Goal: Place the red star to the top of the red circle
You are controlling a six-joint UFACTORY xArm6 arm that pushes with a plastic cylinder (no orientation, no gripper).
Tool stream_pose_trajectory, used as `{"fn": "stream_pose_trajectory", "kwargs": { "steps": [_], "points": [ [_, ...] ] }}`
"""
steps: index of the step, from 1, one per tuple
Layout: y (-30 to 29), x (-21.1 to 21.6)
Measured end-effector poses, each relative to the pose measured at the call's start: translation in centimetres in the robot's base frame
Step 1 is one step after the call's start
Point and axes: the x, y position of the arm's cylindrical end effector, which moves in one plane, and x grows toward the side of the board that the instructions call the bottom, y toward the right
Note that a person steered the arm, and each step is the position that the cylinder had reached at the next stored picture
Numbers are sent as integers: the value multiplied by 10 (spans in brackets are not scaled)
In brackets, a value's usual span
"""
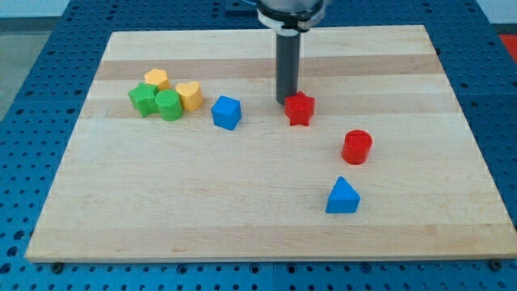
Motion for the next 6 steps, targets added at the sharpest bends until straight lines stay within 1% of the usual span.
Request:
{"fn": "stream_pose_trajectory", "kwargs": {
  "steps": [1, 2, 3, 4, 5, 6],
  "points": [
    [-45, 11],
    [-14, 39],
    [16, 34],
    [62, 34],
    [63, 19],
    [128, 43]
  ]
}}
